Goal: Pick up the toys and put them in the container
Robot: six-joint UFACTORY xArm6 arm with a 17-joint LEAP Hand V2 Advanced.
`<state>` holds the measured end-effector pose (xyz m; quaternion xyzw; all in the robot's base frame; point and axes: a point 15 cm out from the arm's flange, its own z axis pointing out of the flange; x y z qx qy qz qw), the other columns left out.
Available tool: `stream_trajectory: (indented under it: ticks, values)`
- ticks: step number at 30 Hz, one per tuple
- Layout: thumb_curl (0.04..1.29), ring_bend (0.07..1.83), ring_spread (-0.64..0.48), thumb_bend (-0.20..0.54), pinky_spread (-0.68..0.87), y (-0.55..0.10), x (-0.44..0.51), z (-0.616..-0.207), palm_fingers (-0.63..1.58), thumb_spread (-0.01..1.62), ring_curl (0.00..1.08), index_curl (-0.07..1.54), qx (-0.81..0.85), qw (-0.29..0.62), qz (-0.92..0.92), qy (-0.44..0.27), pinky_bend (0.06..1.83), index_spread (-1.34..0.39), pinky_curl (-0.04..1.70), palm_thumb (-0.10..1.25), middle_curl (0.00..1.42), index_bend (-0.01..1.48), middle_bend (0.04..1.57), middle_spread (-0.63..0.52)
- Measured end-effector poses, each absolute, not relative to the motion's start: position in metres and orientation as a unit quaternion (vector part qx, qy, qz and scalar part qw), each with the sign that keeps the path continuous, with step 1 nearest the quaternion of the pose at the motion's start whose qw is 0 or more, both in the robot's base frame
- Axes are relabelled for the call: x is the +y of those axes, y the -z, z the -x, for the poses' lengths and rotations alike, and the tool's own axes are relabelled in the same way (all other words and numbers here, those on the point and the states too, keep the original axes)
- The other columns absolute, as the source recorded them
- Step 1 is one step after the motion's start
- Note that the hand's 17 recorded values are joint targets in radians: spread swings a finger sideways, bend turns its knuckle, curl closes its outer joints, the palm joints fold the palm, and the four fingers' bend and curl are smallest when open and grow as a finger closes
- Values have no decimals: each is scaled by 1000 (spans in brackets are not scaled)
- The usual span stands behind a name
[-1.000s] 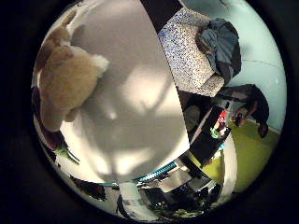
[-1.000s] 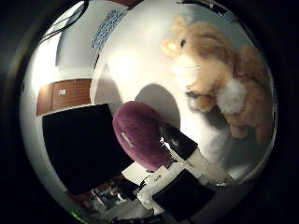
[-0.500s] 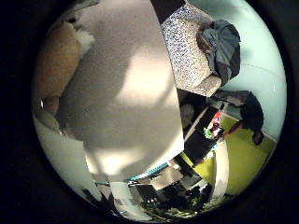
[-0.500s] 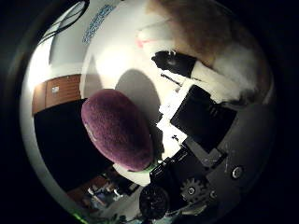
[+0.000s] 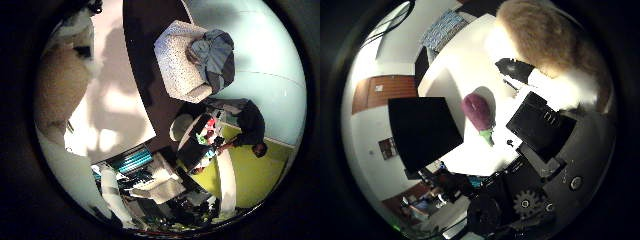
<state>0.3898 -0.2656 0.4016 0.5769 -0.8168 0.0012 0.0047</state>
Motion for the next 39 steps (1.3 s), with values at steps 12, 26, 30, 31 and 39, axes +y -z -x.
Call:
stream_trajectory:
  ticks: [12,26,30,31,39]
  values:
    - [766,1354,-246,-16,-195,-520,-129,-380,1026,830,794,898,-738,-52,-669,-70,1242,-250,976,1040,850,1099,1315,-175]
    - [816,1305,-256,-17,-209,-561,47,-379,1051,787,837,912,-656,-117,-740,-87,1149,-249,1086,1059,864,1059,1285,-175]
    - [825,1293,-259,-16,-214,-568,76,-379,1058,760,847,914,-641,-133,-750,-92,1131,-245,1104,1065,869,1055,1276,-170]
    - [827,1290,-260,-17,-215,-569,82,-379,1059,752,850,914,-639,-137,-752,-93,1126,-244,1109,1069,871,1054,1274,-169]
    - [842,1273,-264,-18,-236,-585,124,-389,1068,716,865,917,-618,-185,-756,-109,1104,-239,1132,1054,878,1059,1267,-166]
